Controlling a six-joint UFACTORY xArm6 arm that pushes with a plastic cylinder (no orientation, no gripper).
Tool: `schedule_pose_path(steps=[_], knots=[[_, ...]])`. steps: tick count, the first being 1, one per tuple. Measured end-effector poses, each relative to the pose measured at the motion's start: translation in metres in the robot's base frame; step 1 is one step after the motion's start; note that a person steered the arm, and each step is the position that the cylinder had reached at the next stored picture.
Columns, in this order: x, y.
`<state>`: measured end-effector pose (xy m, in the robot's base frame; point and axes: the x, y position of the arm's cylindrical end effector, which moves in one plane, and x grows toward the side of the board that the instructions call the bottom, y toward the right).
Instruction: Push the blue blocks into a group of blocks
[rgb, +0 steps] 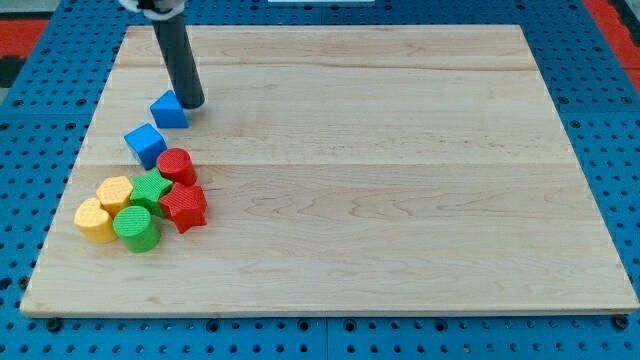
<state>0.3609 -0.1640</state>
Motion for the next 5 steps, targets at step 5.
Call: schedule_pose_path(steps=[5], knots=[[0.062, -0.038]])
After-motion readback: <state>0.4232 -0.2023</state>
